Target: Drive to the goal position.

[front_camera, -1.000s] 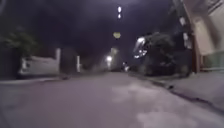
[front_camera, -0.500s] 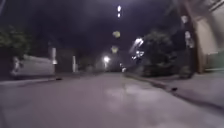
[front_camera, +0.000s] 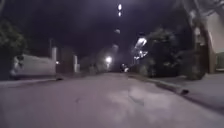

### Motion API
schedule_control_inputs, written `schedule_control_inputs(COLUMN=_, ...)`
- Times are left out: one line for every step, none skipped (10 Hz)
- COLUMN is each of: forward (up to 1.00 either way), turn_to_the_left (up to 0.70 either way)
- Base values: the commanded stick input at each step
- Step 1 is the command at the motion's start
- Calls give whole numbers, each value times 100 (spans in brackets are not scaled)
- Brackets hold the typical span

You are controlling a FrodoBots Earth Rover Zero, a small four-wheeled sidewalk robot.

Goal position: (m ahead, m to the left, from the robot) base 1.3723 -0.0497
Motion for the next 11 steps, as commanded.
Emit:
schedule_control_inputs(forward=70, turn_to_the_left=-34)
schedule_control_inputs(forward=70, turn_to_the_left=-25)
schedule_control_inputs(forward=70, turn_to_the_left=-12)
schedule_control_inputs(forward=70, turn_to_the_left=0)
schedule_control_inputs(forward=70, turn_to_the_left=-16)
schedule_control_inputs(forward=70, turn_to_the_left=-31)
schedule_control_inputs(forward=70, turn_to_the_left=-35)
schedule_control_inputs(forward=70, turn_to_the_left=-35)
schedule_control_inputs(forward=70, turn_to_the_left=-35)
schedule_control_inputs(forward=70, turn_to_the_left=-35)
schedule_control_inputs(forward=70, turn_to_the_left=-35)
